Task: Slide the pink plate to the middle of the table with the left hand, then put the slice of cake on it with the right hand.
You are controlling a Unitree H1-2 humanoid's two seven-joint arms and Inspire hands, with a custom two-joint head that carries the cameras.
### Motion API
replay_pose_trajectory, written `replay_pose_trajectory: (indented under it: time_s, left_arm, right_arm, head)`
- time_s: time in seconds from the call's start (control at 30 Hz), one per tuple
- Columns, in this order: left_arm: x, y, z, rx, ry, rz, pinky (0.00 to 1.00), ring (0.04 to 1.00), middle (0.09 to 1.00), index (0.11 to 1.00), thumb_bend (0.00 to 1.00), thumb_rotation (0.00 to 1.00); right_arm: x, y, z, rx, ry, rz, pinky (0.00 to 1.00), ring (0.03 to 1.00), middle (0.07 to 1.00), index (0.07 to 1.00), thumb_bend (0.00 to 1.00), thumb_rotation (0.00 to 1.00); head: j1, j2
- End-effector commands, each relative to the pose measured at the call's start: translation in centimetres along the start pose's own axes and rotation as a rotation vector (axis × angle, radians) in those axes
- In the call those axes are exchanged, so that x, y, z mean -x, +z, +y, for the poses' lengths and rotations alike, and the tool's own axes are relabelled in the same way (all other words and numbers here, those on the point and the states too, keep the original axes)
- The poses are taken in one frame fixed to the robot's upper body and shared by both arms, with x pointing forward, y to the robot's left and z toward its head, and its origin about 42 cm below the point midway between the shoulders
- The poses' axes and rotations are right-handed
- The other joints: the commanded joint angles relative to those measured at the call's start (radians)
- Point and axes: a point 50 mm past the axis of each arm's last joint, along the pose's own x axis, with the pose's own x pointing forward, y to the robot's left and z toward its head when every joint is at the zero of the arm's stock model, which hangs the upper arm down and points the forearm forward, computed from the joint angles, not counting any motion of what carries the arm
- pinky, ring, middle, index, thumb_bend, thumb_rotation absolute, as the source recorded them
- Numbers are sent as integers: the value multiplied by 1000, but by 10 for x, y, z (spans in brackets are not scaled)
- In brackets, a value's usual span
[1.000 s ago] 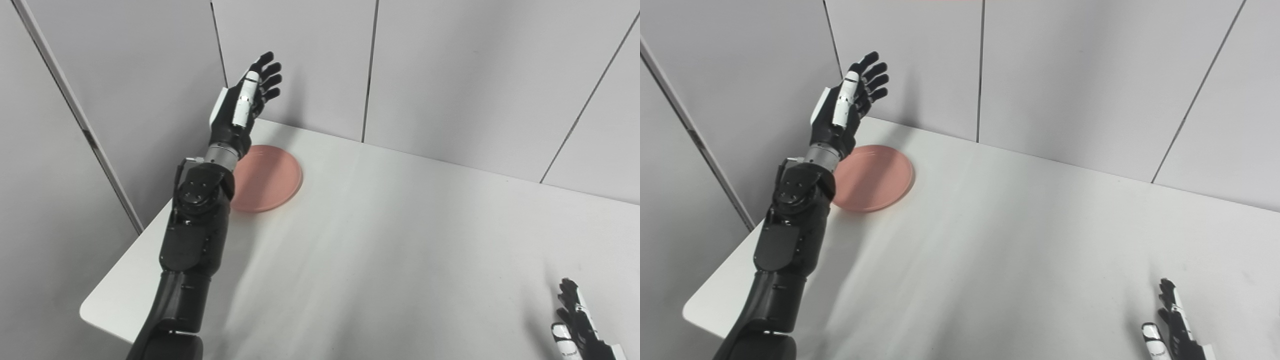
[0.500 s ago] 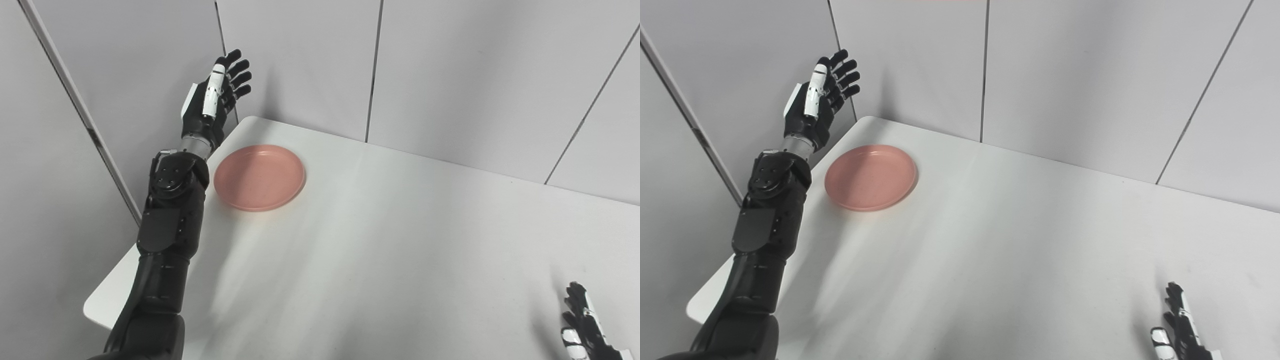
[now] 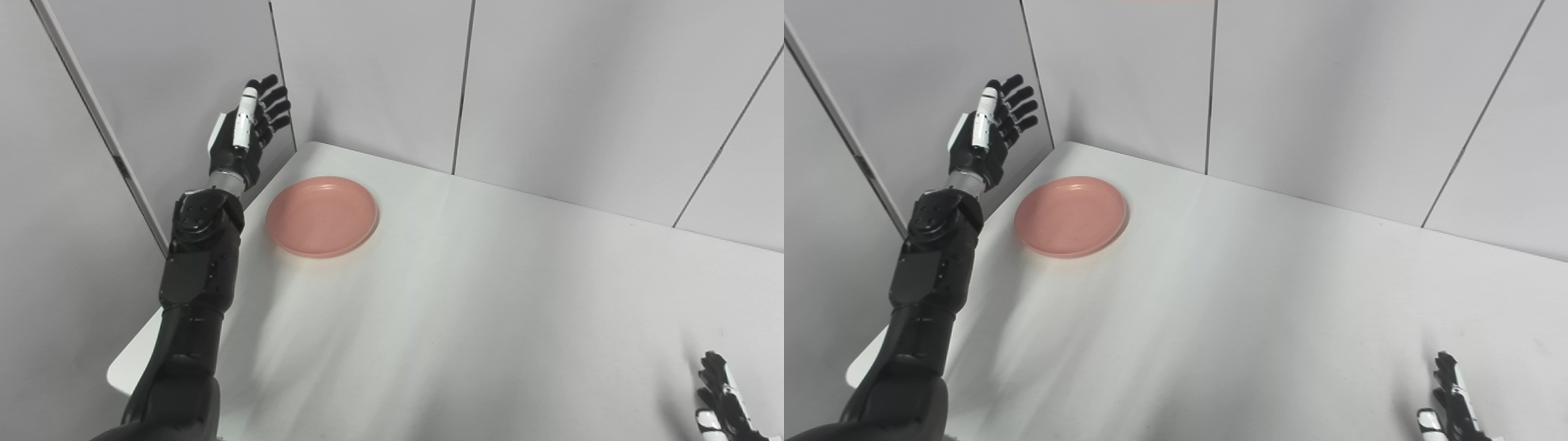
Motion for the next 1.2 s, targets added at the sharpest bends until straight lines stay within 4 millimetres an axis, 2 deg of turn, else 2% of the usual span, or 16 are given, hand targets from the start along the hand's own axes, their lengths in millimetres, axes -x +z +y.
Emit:
replay_pose_trajectory:
  time_s: [0.0,0.87,1.07,1.17]
  left_arm:
    - [-11,25,6,-14,10,-96,854,861,860,839,387,1000]
    - [-12,-12,33,-7,99,5,841,874,867,836,388,1000]
    - [-11,-22,37,-2,99,28,854,875,873,854,415,986]
    - [-12,-27,36,4,111,44,856,873,868,851,394,998]
  right_arm:
    - [7,-2,-8,6,-13,35,1000,998,1000,997,390,1000]
    - [6,2,-8,17,-15,43,1000,992,1000,998,380,1000]
    - [7,2,-8,18,-12,37,1000,997,1000,1000,377,1000]
    - [7,2,-8,17,-13,37,1000,997,1000,1000,369,1000]
  head:
    - [-1,1]
    - [-6,8]
    - [-3,10]
    - [-3,12]
